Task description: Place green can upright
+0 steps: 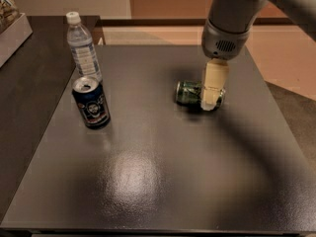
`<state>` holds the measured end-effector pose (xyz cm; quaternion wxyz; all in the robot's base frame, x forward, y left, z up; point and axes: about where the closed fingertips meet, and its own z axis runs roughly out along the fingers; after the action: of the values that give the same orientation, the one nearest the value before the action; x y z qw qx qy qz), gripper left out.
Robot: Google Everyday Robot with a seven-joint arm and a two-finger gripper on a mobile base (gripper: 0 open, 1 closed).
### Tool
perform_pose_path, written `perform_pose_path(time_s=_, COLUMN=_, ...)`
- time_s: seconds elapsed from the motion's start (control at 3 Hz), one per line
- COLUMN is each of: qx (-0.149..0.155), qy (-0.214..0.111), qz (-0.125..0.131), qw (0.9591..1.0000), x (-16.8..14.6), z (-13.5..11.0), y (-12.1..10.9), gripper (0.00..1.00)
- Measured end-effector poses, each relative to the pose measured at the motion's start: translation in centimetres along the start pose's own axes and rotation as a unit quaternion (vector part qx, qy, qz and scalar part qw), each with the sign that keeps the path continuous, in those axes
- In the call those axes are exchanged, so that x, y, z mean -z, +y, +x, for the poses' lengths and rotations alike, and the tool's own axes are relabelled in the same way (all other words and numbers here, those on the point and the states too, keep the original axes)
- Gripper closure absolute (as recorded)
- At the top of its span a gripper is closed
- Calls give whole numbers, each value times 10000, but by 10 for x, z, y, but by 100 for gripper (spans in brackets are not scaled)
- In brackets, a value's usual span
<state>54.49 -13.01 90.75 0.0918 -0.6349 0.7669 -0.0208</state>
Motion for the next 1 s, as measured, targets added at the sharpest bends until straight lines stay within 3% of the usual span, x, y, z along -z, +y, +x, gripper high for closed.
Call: perform_pose_path(time_s=1.0, qx=-162, qy=98, qz=-362, qw=9992, x=-48, z=-20, y=7, gripper=0)
